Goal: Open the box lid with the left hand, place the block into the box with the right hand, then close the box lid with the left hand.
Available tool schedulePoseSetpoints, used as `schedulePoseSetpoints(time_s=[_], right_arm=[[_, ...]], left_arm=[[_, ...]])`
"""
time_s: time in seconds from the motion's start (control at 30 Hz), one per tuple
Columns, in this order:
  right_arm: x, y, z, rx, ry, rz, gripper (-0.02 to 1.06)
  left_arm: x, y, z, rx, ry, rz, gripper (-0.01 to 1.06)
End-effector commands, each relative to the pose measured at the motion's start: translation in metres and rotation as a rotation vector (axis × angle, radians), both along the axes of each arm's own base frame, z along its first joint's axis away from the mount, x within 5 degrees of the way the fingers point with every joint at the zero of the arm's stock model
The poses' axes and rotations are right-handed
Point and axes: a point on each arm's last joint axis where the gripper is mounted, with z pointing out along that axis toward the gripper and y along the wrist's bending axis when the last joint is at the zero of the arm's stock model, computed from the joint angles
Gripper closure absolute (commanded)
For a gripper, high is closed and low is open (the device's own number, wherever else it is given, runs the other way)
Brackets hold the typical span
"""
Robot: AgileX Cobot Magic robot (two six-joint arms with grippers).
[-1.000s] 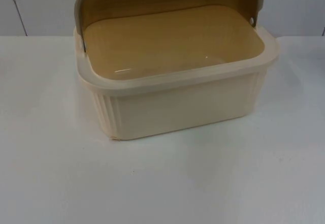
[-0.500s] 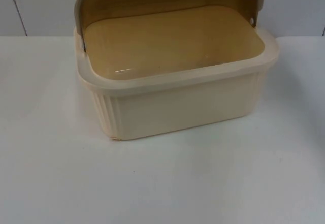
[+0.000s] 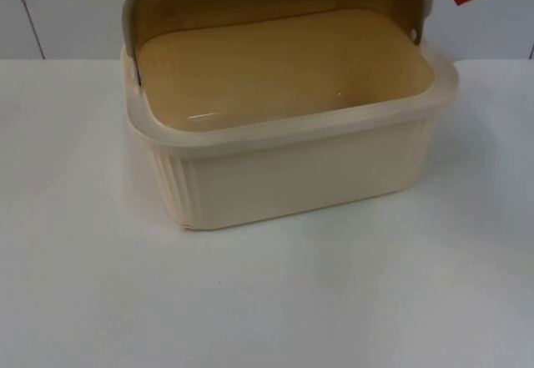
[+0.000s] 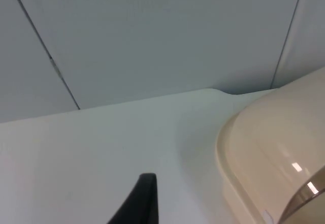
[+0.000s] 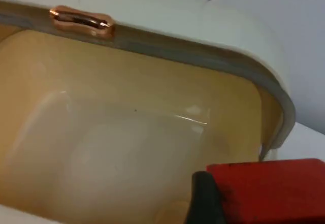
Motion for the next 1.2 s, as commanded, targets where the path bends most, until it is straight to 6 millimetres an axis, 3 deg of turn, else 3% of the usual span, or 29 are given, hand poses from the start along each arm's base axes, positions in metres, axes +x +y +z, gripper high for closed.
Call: schedulePoseSetpoints(time_s=[0.0, 0.2, 0.5, 0.63, 0.87, 1.17], right_arm=[[0.007, 0.003, -0.014, 0.049, -0.047, -0.044, 1.04], [0.017, 0.011, -0.033, 0.016, -0.048, -0.031, 1.04], [0.024, 0.059, -0.064, -0.057, -0.103, 0.093, 1.04], [0.036, 0.068, -0.076, -0.044, -0.146, 0.078, 1.04], [0.050, 0.072, -0.103, -0.005, -0.198, 0.019, 1.04], [0.055, 0.072, -0.102, 0.056, -0.262, -0.025, 1.04]], left_arm=[[-0.001, 0.002, 0.002, -0.005, -0.022, 0.007, 0.00], [-0.001, 0.002, 0.002, -0.005, -0.022, 0.007, 0.00], [-0.002, 0.002, 0.001, -0.002, -0.010, 0.008, 0.00], [-0.002, 0.002, 0.001, -0.002, -0.006, 0.008, 0.00], [-0.002, 0.002, 0.001, -0.001, -0.004, 0.009, 0.00], [-0.002, 0.002, 0.001, -0.002, -0.009, 0.008, 0.00]])
